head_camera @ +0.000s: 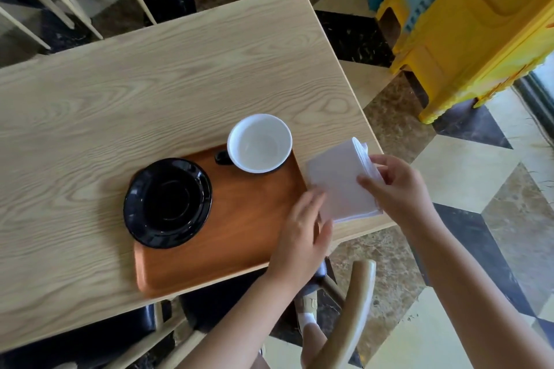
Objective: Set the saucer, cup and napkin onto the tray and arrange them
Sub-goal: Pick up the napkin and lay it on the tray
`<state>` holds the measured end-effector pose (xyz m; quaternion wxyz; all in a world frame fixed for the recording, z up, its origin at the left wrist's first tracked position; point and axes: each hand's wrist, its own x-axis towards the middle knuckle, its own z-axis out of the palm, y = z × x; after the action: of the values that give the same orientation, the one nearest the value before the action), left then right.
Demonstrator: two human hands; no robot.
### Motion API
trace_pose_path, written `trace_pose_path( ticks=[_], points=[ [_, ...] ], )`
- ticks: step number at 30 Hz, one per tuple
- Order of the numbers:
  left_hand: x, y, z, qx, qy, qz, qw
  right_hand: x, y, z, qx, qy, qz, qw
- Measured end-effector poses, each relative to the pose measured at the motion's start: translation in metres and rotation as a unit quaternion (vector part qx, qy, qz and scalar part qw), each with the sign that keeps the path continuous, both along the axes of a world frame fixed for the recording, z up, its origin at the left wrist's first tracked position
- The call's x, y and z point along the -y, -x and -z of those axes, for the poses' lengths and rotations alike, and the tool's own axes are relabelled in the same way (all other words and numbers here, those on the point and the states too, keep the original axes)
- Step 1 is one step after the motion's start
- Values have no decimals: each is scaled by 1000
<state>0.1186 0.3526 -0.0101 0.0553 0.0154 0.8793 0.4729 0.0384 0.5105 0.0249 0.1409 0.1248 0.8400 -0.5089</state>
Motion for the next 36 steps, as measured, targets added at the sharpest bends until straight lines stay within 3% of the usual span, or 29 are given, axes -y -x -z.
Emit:
trace_pose_path(
  ticks=[5, 10, 16, 22, 26, 31, 36],
  points=[
    [10, 0, -17, 115, -236, -157, 952, 15, -10, -16, 18, 76, -11, 997],
    [33, -11, -28, 112, -267, -213, 933, 33, -22, -15, 55, 135, 1, 989],
    [67, -38, -9, 82, -117, -220, 965, 62, -38, 0, 49, 42, -115, 991],
    [78, -43, 5, 50, 15, -189, 981, 77, -46, 11, -23, -92, -206, 974],
    [79, -45, 8, 36, 53, -169, 983, 75, -49, 11, -55, -175, -246, 952],
    [81, -51, 9, 1, 150, -150, 977, 70, -58, 16, -168, -336, -286, 882],
    [84, -51, 18, -50, 288, -17, 956, 56, -59, 41, -262, -362, -425, 787]
  ],
)
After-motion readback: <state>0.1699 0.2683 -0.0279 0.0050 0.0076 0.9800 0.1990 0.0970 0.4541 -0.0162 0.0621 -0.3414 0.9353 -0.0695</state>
